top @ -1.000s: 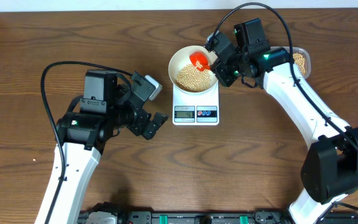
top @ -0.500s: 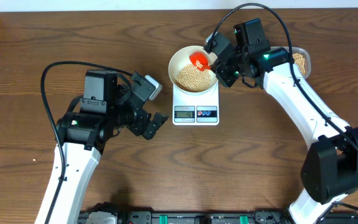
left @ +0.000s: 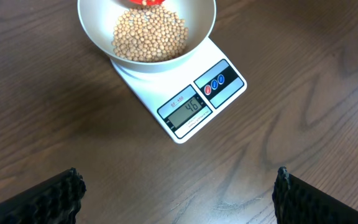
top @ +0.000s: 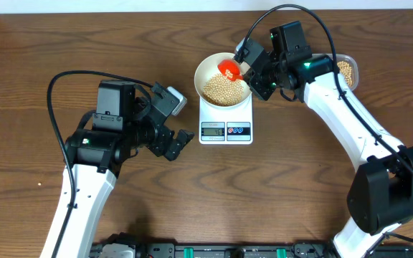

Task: Scoop item into bowl and weigh 50g on scale
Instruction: 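Hold the red scoop over the bowl and shake out remaining soybeans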

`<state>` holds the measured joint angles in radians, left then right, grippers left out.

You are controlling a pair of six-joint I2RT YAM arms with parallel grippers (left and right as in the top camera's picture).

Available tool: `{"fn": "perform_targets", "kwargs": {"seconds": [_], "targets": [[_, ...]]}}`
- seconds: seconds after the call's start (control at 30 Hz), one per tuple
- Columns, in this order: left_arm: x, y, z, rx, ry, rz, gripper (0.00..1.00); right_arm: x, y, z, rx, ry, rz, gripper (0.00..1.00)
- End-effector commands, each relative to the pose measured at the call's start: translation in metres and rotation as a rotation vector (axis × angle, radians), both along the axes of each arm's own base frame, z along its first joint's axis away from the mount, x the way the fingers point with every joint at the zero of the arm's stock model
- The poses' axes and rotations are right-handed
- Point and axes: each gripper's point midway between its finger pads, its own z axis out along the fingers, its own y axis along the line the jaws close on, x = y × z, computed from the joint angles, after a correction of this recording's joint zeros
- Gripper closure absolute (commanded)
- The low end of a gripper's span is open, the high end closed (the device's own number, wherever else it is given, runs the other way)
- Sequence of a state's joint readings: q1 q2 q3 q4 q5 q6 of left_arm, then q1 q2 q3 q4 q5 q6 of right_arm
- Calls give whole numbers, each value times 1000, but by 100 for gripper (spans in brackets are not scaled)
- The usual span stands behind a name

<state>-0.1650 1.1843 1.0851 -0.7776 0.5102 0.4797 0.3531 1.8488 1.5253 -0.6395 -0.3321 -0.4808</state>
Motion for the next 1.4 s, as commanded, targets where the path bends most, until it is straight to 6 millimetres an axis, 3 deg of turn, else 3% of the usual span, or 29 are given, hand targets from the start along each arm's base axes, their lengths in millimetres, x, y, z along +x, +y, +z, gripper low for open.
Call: {"fn": "perform_targets", "kwargs": {"seconds": [0.0, 1.37], "targets": [[4, 0, 7, 9, -29, -11, 1, 4, 4, 15, 6, -44, 16, 99], [4, 0, 7, 9, -29, -11, 1, 10, 4, 19, -1, -81, 21, 99]]}}
